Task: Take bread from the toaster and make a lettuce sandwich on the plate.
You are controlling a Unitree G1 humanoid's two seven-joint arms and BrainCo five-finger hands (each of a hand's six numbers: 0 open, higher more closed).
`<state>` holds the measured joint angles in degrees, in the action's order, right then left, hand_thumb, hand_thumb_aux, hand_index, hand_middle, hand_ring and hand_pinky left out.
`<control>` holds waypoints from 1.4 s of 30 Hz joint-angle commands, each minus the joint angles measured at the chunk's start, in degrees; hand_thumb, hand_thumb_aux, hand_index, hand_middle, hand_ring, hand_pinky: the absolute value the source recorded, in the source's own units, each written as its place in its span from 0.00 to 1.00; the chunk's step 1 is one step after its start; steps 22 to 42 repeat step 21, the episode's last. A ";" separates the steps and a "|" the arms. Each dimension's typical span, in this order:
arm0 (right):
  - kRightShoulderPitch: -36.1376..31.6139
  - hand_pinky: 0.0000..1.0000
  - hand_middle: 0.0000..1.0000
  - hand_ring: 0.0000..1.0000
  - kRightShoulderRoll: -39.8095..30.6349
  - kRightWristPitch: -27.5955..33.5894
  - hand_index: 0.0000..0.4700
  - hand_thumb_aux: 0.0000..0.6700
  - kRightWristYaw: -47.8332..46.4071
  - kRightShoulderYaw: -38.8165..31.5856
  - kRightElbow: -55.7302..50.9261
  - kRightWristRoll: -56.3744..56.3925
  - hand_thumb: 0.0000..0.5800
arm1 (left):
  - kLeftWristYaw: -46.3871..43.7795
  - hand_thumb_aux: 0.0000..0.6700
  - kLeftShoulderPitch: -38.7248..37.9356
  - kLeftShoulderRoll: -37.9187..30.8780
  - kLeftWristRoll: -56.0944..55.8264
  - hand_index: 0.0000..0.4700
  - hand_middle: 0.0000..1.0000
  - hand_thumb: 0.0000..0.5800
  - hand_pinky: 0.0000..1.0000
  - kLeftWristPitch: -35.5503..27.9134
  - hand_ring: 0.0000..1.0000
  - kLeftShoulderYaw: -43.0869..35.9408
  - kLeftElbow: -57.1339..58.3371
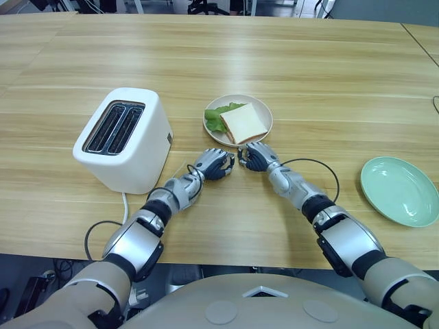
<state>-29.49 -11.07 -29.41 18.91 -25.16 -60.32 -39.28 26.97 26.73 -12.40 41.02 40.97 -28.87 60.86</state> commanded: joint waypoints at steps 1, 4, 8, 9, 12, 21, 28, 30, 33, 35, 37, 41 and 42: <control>4.27 0.00 0.00 0.00 -0.32 -7.15 0.00 0.00 3.04 6.08 5.48 8.27 0.00 | -1.37 0.10 -3.26 0.70 -10.22 0.10 0.00 0.19 0.00 10.62 0.00 5.46 -7.48; 7.08 0.00 0.00 0.00 0.17 -10.27 0.00 0.00 4.26 12.26 10.19 15.51 0.00 | -5.64 0.00 -6.12 1.67 -19.47 0.00 0.00 0.00 0.00 13.78 0.00 9.98 -12.02; 7.99 0.00 0.00 0.00 0.86 -11.50 0.00 0.00 4.16 17.55 11.28 21.26 0.00 | -12.51 0.00 -7.53 3.86 -31.45 0.00 0.00 0.00 0.00 12.21 0.00 16.21 -13.57; 7.88 0.00 0.00 0.00 1.00 -11.43 0.00 0.00 4.10 18.65 11.01 22.28 0.00 | -13.54 0.00 -7.56 4.20 -32.86 0.00 0.00 0.00 0.00 11.43 0.00 17.50 -13.38; 7.88 0.00 0.00 0.00 1.28 -11.44 0.00 0.00 3.71 20.54 10.70 24.10 0.00 | -14.16 0.00 -8.09 4.50 -33.05 0.00 0.00 0.00 0.00 10.27 0.00 19.70 -13.37; 11.40 0.00 0.00 0.00 0.95 -12.71 0.00 0.00 -0.30 19.87 14.84 23.37 0.00 | -15.59 0.00 -11.45 6.74 -32.70 0.00 0.00 0.00 0.00 9.09 0.00 22.57 -17.35; 11.40 0.00 0.00 0.00 0.95 -12.71 0.00 0.00 -0.30 19.87 14.84 23.37 0.00 | -15.59 0.00 -11.45 6.74 -32.70 0.00 0.00 0.00 0.00 9.09 0.00 22.57 -17.35; 11.40 0.00 0.00 0.00 0.95 -12.71 0.00 0.00 -0.30 19.87 14.84 23.37 0.00 | -15.59 0.00 -11.45 6.74 -32.70 0.00 0.00 0.00 0.00 9.09 0.00 22.57 -17.35; 11.40 0.00 0.00 0.00 0.95 -12.71 0.00 0.00 -0.30 19.87 14.84 23.37 0.00 | -15.59 0.00 -11.45 6.74 -32.70 0.00 0.00 0.00 0.00 9.09 0.00 22.57 -17.35; 11.40 0.00 0.00 0.00 0.95 -12.71 0.00 0.00 -0.30 19.87 14.84 23.37 0.00 | -15.59 0.00 -11.45 6.74 -32.70 0.00 0.00 0.00 0.00 9.09 0.00 22.57 -17.35; 11.40 0.00 0.00 0.00 0.95 -12.71 0.00 0.00 -0.30 19.87 14.84 23.37 0.00 | -15.59 0.00 -11.45 6.74 -32.70 0.00 0.00 0.00 0.00 9.09 0.00 22.57 -17.35; 11.40 0.00 0.00 0.00 0.95 -12.71 0.00 0.00 -0.30 19.87 14.84 23.37 0.00 | -15.59 0.00 -11.45 6.74 -32.70 0.00 0.00 0.00 0.00 9.09 0.00 22.57 -17.35; 11.40 0.00 0.00 0.00 0.95 -12.71 0.00 0.00 -0.30 19.87 14.84 23.37 0.00 | -15.59 0.00 -11.45 6.74 -32.70 0.00 0.00 0.00 0.00 9.09 0.00 22.57 -17.35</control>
